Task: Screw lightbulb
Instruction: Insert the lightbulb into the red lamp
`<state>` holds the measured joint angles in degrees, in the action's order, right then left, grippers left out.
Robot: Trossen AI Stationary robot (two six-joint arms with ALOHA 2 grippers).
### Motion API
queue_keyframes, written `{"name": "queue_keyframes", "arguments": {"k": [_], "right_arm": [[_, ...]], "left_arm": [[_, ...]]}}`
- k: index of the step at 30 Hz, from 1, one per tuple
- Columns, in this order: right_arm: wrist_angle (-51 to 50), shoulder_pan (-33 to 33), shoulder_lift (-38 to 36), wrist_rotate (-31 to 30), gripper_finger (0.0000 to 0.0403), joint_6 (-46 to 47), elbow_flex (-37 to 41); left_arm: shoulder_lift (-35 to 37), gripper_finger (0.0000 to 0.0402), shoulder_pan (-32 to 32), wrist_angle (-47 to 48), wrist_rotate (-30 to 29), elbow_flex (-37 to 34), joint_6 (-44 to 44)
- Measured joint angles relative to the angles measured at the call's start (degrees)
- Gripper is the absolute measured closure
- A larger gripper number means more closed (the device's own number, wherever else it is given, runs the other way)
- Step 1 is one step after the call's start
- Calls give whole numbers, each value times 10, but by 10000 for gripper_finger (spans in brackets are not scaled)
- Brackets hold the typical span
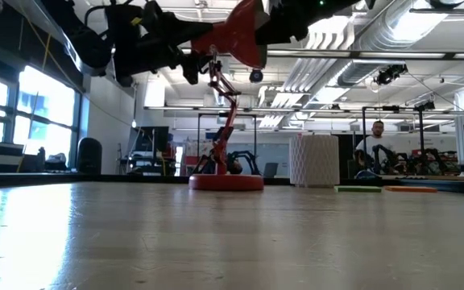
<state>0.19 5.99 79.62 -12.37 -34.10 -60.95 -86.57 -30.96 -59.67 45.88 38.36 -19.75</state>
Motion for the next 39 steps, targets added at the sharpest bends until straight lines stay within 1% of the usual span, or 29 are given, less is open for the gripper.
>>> {"name": "queue_keyframes", "arguments": {"k": [3, 6, 10, 16, 19, 22, 24, 27, 35, 39], "right_arm": [[1, 10, 10, 26, 148, 108, 0], [-4, 26, 18, 74, 150, 231, 0], [1, 46, 22, 116, 153, 382, 0], [20, 86, 27, 228, 152, 602, 0], [29, 106, 38, 289, 152, 696, 0], [40, 117, 49, 326, 152, 772, 0], [41, 120, 55, 330, 152, 789, 0], [38, 124, 57, 334, 152, 765, -1], [17, 143, 39, 355, 150, 609, -1], [-4, 151, 34, 359, 150, 519, -1]], "left_arm": [[1, 144, 5, 1, 1, -1, 24], [1, 144, 5, 1, -1, -1, 40], [1, 144, 8, 1, -8, 0, 77], [0, 144, 21, 2, -11, 0, 144], [0, 144, 20, 3, -8, 0, 164], [0, 144, 11, 3, -4, 0, 167], [0, 144, 3, 2, 1, 0, 163], [-1, 144, -6, 0, 6, -1, 151], [-1, 144, -14, -5, 11, -1, 129], [-1, 144, -22, -6, 12, -1, 98]]}}
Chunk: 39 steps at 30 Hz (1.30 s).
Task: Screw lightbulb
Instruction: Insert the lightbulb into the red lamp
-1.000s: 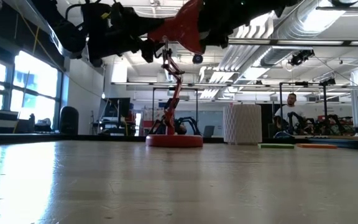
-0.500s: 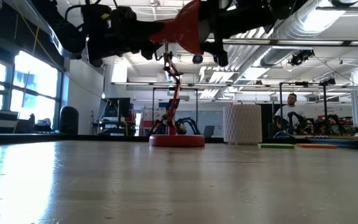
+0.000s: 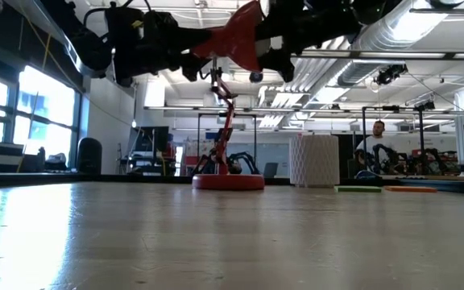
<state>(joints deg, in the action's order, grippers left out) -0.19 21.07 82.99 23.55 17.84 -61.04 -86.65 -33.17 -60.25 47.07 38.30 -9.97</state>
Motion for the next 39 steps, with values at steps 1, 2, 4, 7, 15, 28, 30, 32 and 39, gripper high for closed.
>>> {"name": "queue_keyframes", "arguments": {"k": [1, 2, 4, 7, 15, 28, 30, 32, 39], "right_arm": [[-7, 0, -1, 0, 150, -27, 0], [-14, 0, -2, 0, 150, -53, 0], [-27, 0, -3, -6, 150, -106, 0], [-40, 0, -3, -12, 150, -186, 0], [-94, -2, -10, -95, 150, -353, -1], [-66, -71, -167, -235, 151, -499, 117], [30, -84, -208, -286, 151, -497, 205], [137, -99, -238, -308, 151, -503, 286], [375, -119, -253, -216, 151, -570, 381]], "left_arm": [[0, 144, -3, 0, 4, 0, -5], [0, 144, -6, -1, 9, 0, -13], [0, 144, -11, -2, 17, -1, -24], [0, 144, -18, -2, 16, -1, -36], [0, 144, -33, 1, 4, -1, -59], [0, 144, -41, 0, 7, -1, -79], [0, 144, -41, 3, 7, -1, -79], [1, 144, -41, 3, 8, -1, -80], [1, 144, -41, 5, 7, -1, -93]]}}
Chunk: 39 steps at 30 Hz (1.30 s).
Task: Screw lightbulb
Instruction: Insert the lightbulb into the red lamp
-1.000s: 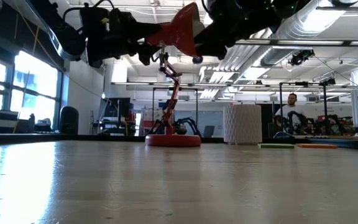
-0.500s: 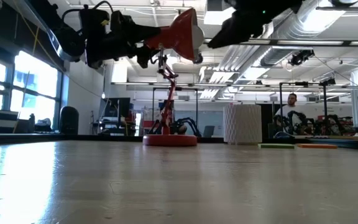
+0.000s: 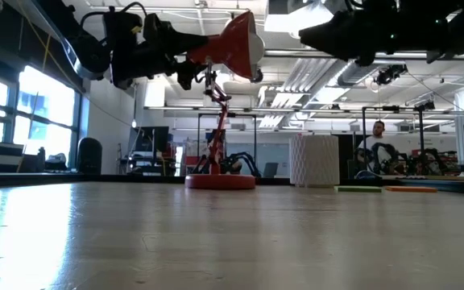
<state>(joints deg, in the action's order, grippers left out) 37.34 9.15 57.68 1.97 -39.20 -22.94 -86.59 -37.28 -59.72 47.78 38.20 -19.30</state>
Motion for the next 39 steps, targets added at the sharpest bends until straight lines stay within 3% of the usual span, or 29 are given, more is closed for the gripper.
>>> {"name": "queue_keyframes", "arguments": {"k": [3, 7, 10, 22, 27, 33, 39], "right_arm": [[-8, 10, 20, -30, 151, -46, -20], [-64, 30, 48, 23, 150, -72, -83], [-106, 32, 75, 29, 143, -104, -121], [-114, 36, 162, -2, 91, -258, -202], [-109, 45, 193, -5, 91, -327, -223], [-100, 48, 209, -36, 96, -332, -237], [-101, 48, 209, -30, 148, -300, -240]], "left_arm": [[0, 144, 0, 1, 0, 0, -1], [0, 144, 1, 1, -4, 0, -10], [0, 144, 2, 2, -5, 0, -10], [0, 144, 2, 4, -3, 1, -7], [0, 144, 2, 5, 6, 1, -5], [0, 144, 2, 5, 9, 1, -1], [0, 144, 2, 5, 12, 0, 0]]}}
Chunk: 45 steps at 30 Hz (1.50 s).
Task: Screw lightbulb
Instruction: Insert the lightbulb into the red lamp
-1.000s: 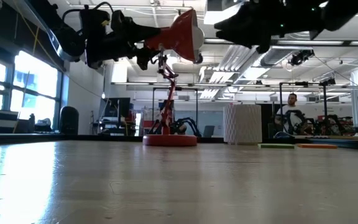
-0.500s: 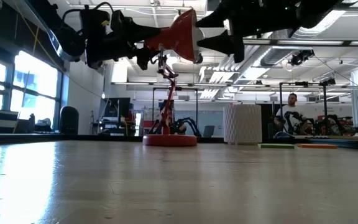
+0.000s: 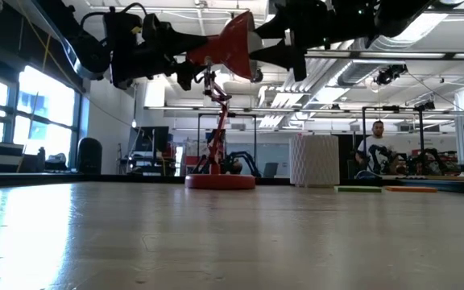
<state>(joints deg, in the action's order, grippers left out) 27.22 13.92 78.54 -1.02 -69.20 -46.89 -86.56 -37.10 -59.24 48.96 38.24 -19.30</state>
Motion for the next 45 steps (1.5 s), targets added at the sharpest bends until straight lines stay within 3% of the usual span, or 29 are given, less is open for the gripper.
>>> {"name": "queue_keyframes", "arguments": {"k": [5, 10, 26, 29, 36, 45], "right_arm": [[-2, 1, 0, 20, 195, 49, 0], [8, 5, 8, 29, 206, 162, 0], [17, 63, 13, 139, 207, 953, 0], [18, 74, 14, 156, 201, 1066, 0], [24, 82, 14, 161, 170, 1073, 0], [26, 106, 14, 234, 107, 890, 0]], "left_arm": [[0, 144, 1, 0, 0, 0, 3], [0, 144, 8, 0, 0, -1, 11], [0, 144, 12, 0, 4, 0, 50], [0, 144, 12, 0, 5, 0, 56], [0, 144, 11, 1, 9, 0, 63], [0, 144, 7, 9, 13, 1, 63]]}}
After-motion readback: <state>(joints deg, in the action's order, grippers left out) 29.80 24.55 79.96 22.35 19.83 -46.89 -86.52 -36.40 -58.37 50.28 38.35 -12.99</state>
